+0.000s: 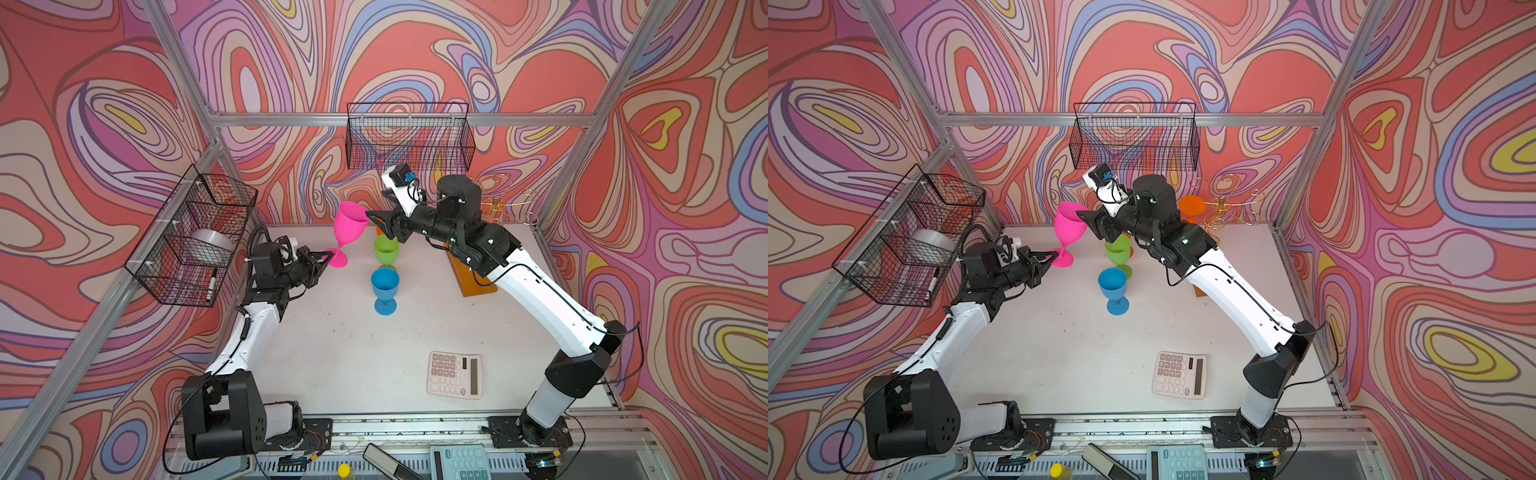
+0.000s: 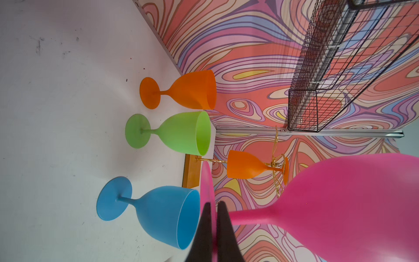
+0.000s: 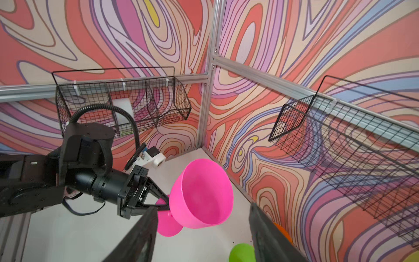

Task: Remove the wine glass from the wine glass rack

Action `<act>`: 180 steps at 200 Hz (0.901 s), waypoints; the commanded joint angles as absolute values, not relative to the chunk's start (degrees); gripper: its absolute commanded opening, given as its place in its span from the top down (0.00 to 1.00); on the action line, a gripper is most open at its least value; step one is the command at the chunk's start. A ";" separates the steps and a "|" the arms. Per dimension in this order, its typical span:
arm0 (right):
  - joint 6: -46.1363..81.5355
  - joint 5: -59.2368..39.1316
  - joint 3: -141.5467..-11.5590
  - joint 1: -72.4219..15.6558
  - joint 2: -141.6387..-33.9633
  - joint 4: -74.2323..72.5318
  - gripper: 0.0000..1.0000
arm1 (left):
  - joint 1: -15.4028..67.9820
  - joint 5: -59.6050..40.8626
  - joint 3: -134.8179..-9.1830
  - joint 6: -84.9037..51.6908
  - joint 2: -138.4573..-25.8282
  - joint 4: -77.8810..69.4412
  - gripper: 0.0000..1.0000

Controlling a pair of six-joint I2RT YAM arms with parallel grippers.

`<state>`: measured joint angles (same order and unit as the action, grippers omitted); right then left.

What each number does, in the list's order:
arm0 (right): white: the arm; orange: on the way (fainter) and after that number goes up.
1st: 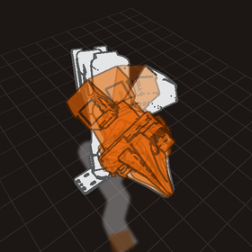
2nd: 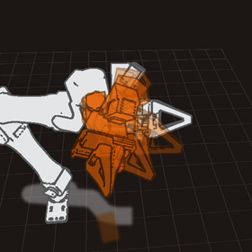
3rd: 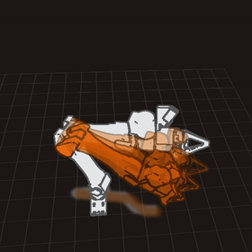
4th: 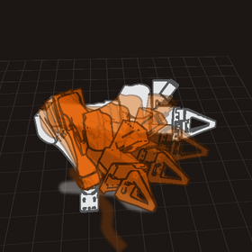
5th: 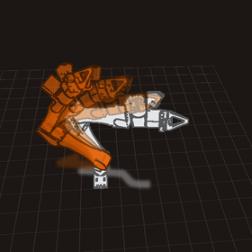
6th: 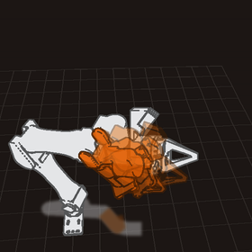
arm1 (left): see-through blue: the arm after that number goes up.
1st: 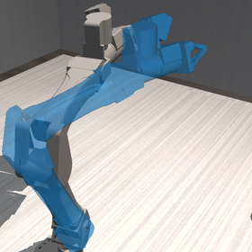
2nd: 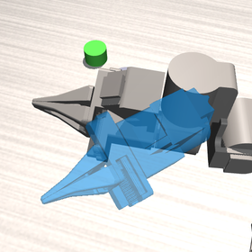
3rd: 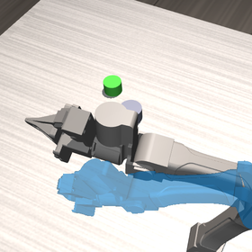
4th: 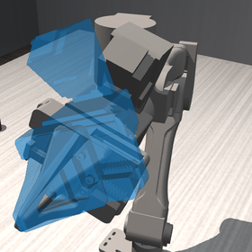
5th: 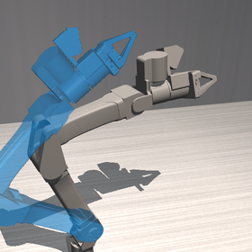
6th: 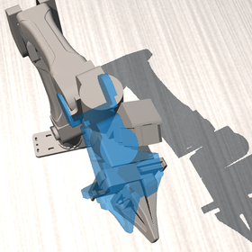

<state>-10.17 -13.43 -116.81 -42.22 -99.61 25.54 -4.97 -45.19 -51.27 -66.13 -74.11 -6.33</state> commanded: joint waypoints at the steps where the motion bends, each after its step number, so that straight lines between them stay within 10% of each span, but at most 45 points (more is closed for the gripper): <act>1: -8.73 -18.97 -120.21 -42.19 -102.37 32.56 0.37 | -5.33 -45.80 -50.18 -61.14 -71.31 -5.54 1.00; 180: -7.97 -26.23 -133.44 -42.33 -114.49 42.89 0.52 | -6.06 -45.97 -48.26 -57.05 -69.24 -5.68 1.00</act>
